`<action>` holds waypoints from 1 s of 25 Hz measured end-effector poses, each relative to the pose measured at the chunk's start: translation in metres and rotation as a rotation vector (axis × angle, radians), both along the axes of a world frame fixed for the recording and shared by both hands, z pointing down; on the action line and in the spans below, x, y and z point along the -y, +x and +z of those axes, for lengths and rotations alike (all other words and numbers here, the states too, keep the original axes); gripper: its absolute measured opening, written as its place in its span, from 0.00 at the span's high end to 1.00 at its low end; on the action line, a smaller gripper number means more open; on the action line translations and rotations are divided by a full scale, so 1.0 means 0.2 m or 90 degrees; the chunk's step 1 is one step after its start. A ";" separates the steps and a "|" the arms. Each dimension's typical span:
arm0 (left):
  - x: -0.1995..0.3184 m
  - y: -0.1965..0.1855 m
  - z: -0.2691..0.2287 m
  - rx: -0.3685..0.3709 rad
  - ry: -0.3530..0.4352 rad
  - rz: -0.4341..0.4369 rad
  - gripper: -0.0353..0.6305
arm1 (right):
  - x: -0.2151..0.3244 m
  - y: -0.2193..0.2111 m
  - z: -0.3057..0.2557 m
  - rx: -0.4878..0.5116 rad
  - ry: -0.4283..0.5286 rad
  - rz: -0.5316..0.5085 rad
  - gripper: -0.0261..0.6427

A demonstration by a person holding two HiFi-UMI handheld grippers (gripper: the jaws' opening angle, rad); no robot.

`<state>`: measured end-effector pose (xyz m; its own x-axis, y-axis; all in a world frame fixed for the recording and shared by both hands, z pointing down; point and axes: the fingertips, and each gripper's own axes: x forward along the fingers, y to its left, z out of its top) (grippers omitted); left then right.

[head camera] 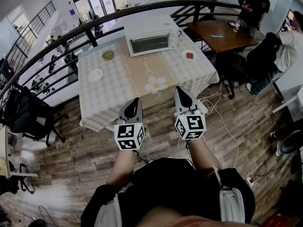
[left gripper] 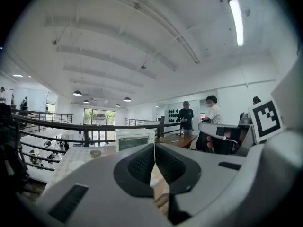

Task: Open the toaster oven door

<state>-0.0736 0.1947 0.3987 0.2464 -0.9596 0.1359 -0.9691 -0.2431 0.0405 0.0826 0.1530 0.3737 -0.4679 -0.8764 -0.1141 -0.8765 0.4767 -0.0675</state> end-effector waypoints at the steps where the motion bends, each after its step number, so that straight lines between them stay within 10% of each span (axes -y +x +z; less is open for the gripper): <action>1: 0.00 0.00 0.00 0.000 0.000 0.000 0.92 | 0.00 0.00 0.00 0.003 -0.001 0.001 0.96; 25: -0.12 -0.16 0.00 0.003 0.023 0.041 0.92 | -0.14 -0.12 0.00 -0.001 0.013 0.064 0.96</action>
<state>-0.1062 0.2194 0.3980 0.3076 -0.9460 0.1022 -0.9515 -0.3065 0.0267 0.0577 0.1811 0.3740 -0.3774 -0.9165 -0.1325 -0.9202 0.3872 -0.0571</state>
